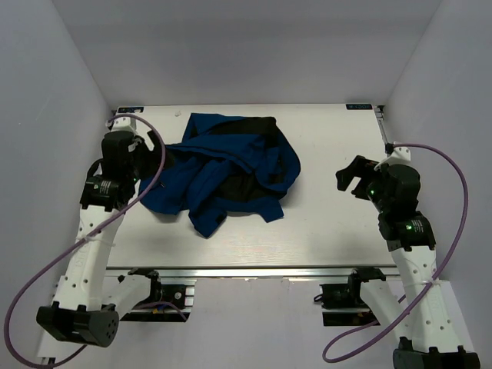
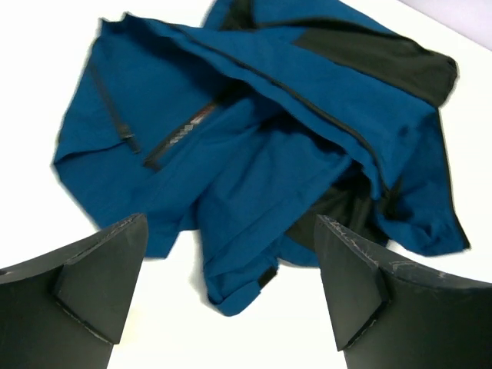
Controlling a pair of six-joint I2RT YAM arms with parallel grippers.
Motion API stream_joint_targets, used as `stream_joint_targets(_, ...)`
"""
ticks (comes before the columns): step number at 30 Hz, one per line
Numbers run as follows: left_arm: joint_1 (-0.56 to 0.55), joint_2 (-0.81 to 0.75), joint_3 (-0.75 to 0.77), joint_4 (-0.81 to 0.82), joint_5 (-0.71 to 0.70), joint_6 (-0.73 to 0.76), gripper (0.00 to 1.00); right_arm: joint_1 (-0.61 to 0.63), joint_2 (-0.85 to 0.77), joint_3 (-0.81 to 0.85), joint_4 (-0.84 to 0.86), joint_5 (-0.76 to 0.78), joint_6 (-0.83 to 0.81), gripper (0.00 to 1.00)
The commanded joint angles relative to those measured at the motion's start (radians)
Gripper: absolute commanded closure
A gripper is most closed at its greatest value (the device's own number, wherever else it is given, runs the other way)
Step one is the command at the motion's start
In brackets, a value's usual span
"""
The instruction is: Zip up the jacket
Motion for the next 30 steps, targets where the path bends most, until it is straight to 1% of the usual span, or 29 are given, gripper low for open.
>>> stream_joint_targets(1, 0.006, 0.083, 0.059, 0.108, 0.19, 0.074, 0.02, -0.003, -0.005, 0.029, 0.048, -0.1, -0.025, 0.11)
stream_joint_targets(2, 0.005, 0.118, 0.074, 0.133, 0.225, 0.078, 0.02, -0.002, 0.002, 0.026, 0.049, -0.129, -0.043, 0.11)
stream_joint_targets(3, -0.001, 0.157, 0.121, 0.162, 0.26, 0.092, 0.02, -0.002, 0.011, 0.023, 0.053, -0.176, -0.052, 0.11)
stream_joint_targets(4, -0.015, 0.25, 0.155, 0.165, 0.285, 0.095, 0.02, -0.003, 0.039, 0.022, 0.056, -0.199, -0.053, 0.11)
stream_joint_targets(5, -0.036, 0.298, 0.193, 0.162, 0.274, 0.106, 0.02, -0.003, 0.056, 0.022, 0.059, -0.215, -0.048, 0.11)
stream_joint_targets(6, -0.103, 0.342, 0.267, 0.164, 0.252, 0.138, 0.02, -0.002, 0.097, 0.023, 0.059, -0.268, -0.03, 0.11)
stream_joint_targets(7, -0.142, 0.388, 0.304, 0.165, 0.183, 0.156, 0.02, -0.002, 0.119, 0.025, 0.062, -0.296, -0.031, 0.11)
stream_joint_targets(8, -0.176, 0.486, 0.345, 0.164, 0.167, 0.181, 0.02, -0.003, 0.142, 0.017, 0.08, -0.328, -0.03, 0.11)
stream_joint_targets(9, -0.235, 0.54, 0.437, 0.156, 0.162, 0.23, 0.02, -0.002, 0.178, 0.005, 0.106, -0.377, -0.008, 0.11)
stream_joint_targets(10, -0.259, 0.594, 0.486, 0.148, 0.159, 0.251, 0.02, 0.001, 0.194, -0.014, 0.182, -0.403, 0.007, 0.11)
stream_joint_targets(11, -0.274, 0.704, 0.537, 0.141, 0.162, 0.273, 0.02, 0.005, 0.211, -0.055, 0.216, -0.407, 0.035, 0.11)
stream_joint_targets(12, -0.3, 0.756, 0.587, 0.127, 0.159, 0.311, 0.02, 0.02, 0.246, -0.073, 0.25, -0.384, 0.062, 0.11)
stream_joint_targets(13, -0.308, 0.813, 0.688, 0.119, 0.156, 0.331, 0.02, 0.031, 0.267, -0.087, 0.293, -0.359, 0.097, 0.11)
stream_joint_targets(14, -0.314, 0.865, 0.739, 0.107, 0.155, 0.344, 0.02, 0.043, 0.289, -0.103, 0.313, -0.33, 0.111, 0.11)
stream_joint_targets(15, -0.317, 0.974, 0.791, 0.101, 0.161, 0.366, 0.02, 0.079, 0.341, -0.106, 0.333, -0.284, 0.122, 0.11)
stream_joint_targets(16, -0.319, 1.029, 0.906, 0.087, 0.168, 0.376, 0.02, 0.102, 0.367, -0.107, 0.355, -0.27, 0.142, 0.11)
stream_joint_targets(17, -0.325, 1.084, 0.968, 0.06, 0.181, 0.384, 0.02, 0.16, 0.399, -0.098, 0.4, -0.25, 0.147, 0.11)
stream_joint_targets(18, -0.328, 1.185, 1.026, 0.049, 0.184, 0.397, 0.02, 0.188, 0.468, -0.087, 0.414, -0.188, 0.153, 0.11)
stream_joint_targets(20, -0.336, 1.263, 1.141, 0.062, 0.17, 0.397, 0.02, 0.241, 0.55, -0.054, 0.427, -0.111, 0.177, 0.11)
stream_joint_targets(21, -0.336, 1.309, 1.157, 0.076, 0.167, 0.397, 0.02, 0.276, 0.633, -0.028, 0.439, -0.05, 0.197, 0.11)
stream_joint_targets(23, -0.337, 1.324, 1.136, 0.14, 0.175, 0.399, 0.02, 0.297, 0.718, -0.011, 0.491, -0.025, 0.268, 0.11)
stream_joint_targets(24, -0.339, 1.327, 1.122, 0.16, 0.179, 0.408, 0.02, 0.302, 0.804, 0.03, 0.482, 0.016, 0.297, 0.11)
stream_joint_targets(25, -0.339, 1.327, 1.107, 0.179, 0.176, 0.413, 0.02, 0.311, 0.84, 0.051, 0.484, 0.035, 0.314, 0.11)
stream_joint_targets(27, -0.342, 1.327, 1.067, 0.228, 0.165, 0.42, 0.17, 0.331, 0.944, 0.086, 0.517, 0.06, 0.337, 0.11)
stream_joint_targets(28, -0.342, 1.329, 1.061, 0.242, 0.161, 0.42, 0.29, 0.339, 0.972, 0.118, 0.539, 0.058, 0.339, 0.15)
stream_joint_targets(29, -0.342, 1.332, 1.062, 0.257, 0.156, 0.42, 0.58, 0.345, 1.001, 0.138, 0.548, 0.052, 0.34, 0.22)
stream_joint_targets(30, -0.343, 1.334, 1.07, 0.262, 0.164, 0.42, 0.76, 0.347, 1.04, 0.181, 0.559, 0.041, 0.342, 0.43)
